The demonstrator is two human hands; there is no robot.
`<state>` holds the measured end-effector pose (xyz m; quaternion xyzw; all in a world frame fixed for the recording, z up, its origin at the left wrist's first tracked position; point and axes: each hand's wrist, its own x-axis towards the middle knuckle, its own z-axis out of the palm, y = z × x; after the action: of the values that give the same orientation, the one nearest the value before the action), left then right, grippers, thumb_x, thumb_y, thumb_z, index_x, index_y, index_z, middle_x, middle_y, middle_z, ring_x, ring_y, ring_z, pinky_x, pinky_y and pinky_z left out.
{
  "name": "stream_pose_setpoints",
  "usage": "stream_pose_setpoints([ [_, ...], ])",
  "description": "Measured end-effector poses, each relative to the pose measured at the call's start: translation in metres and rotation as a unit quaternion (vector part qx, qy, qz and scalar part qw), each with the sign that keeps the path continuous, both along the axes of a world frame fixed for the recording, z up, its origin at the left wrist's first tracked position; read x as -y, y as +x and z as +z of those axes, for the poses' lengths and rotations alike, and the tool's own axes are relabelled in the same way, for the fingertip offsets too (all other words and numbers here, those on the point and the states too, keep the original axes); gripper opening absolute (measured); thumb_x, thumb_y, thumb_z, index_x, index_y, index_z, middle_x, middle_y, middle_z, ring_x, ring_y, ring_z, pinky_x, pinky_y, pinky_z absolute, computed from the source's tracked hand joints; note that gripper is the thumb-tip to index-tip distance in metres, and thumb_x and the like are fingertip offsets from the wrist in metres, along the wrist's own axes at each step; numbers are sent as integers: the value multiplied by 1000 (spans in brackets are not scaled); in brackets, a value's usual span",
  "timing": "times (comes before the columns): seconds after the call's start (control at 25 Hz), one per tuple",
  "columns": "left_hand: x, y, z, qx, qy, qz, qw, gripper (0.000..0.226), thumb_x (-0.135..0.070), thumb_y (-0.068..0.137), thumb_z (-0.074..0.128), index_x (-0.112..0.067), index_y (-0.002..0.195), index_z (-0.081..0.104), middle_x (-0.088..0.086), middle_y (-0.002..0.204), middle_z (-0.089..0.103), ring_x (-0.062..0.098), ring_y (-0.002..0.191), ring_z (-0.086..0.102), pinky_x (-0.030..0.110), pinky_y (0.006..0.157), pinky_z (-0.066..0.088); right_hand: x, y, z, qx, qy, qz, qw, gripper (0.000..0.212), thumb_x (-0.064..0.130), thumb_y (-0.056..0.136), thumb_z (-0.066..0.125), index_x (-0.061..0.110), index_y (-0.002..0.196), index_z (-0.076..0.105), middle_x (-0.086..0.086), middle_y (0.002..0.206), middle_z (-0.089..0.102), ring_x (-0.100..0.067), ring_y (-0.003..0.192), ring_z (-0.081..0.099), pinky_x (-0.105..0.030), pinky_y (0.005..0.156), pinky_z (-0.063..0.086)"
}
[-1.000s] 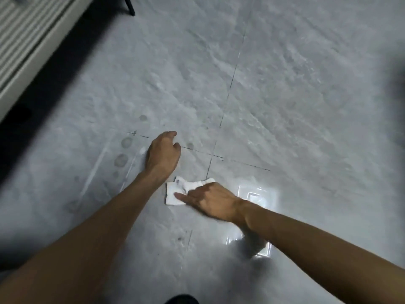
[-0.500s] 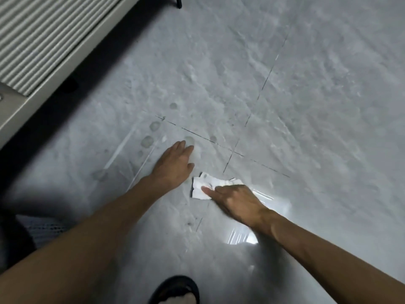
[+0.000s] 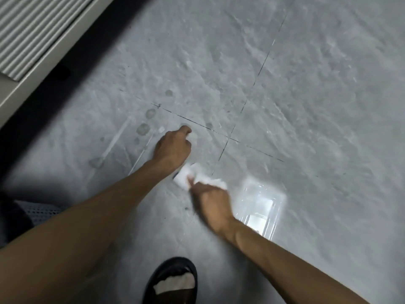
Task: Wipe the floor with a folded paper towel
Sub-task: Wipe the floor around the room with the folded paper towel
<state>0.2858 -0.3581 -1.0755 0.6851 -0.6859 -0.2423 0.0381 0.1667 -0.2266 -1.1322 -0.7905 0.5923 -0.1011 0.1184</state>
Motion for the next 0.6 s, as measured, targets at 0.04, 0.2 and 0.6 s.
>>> stream_pose_setpoints([
  [0.04, -2, 5, 1, -7, -8, 16, 1000, 38, -13, 89, 46, -22, 126, 54, 14, 116, 67, 35, 105, 61, 35, 88, 49, -16, 9, -4, -1, -14, 183, 983, 29, 12, 94, 50, 16, 121, 60, -3, 75, 62, -26, 63, 61, -33, 54, 40],
  [0.2, -16, 32, 4, -29, -36, 85, 995, 36, -9, 89, 49, -18, 122, 58, 9, 121, 66, 30, 111, 60, 30, 90, 46, 21, -34, 4, -39, -26, 510, 859, 53, 2, 87, 51, 13, 139, 51, -4, 91, 65, -25, 78, 63, -34, 64, 52],
  [0.6, -69, 79, -3, 8, -4, 115, 993, 39, -3, 83, 55, -6, 122, 52, 14, 127, 54, 30, 120, 49, 38, 103, 40, 4, 13, -11, -19, -30, 278, 960, 55, 6, 78, 56, 12, 132, 54, -1, 79, 65, -23, 61, 61, -31, 53, 45],
])
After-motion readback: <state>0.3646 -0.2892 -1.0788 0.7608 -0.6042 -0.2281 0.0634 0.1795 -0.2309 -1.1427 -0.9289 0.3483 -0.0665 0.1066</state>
